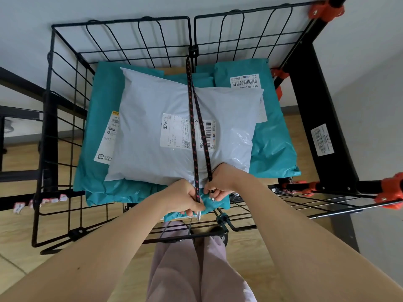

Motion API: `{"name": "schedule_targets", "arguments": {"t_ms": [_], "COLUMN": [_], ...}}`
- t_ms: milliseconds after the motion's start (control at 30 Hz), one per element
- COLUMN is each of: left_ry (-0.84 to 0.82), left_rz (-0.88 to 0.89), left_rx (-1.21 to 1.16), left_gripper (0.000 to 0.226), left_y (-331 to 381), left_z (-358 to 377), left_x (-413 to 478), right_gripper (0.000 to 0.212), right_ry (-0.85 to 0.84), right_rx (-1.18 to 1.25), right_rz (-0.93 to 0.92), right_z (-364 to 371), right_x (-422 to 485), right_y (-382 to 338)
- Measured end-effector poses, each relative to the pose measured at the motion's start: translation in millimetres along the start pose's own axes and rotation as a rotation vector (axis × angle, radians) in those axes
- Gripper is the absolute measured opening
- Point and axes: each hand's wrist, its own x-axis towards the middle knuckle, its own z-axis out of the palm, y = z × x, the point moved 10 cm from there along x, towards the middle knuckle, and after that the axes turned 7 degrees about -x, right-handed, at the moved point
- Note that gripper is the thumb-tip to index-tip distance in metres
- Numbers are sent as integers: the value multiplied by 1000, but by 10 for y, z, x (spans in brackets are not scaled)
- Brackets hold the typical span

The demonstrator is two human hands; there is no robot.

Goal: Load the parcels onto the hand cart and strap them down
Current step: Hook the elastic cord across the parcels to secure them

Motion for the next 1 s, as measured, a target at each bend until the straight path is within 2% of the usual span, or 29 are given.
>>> {"name": "schedule_targets", "arguments": {"t_ms": [167, 367, 533, 600, 733, 833, 1000], "left_ry": [-42, -65, 26, 23, -23, -59, -72], "left_rz": [19, 23, 82, 92, 93, 56, 35], "left_rx": [-143, -152, 48, 57, -71, -49, -89], "left_gripper": [15, 10, 11, 13, 11, 12, 11], "left_y": [16, 8, 39, 61, 67, 46, 30], "left_z": [7, -22, -92, -67, 30, -30, -44], "left_x": [-37, -67, -26, -21, -62, -84, -83], "right_gripper": [16, 12, 8, 7, 20, 30, 18], "right_ry": [13, 13, -13, -16, -46, -57, -50], "right_rx": [-16, -3, 21, 29, 60, 87, 50], "right_rz": [-7, -11, 9, 16, 32, 41, 36], "right_z": [-5, 2, 41, 46, 82, 101, 98], "right_x": [21, 37, 87, 87, 83, 87, 95], "right_y": [-6, -1, 38, 43, 65, 73, 67]}}
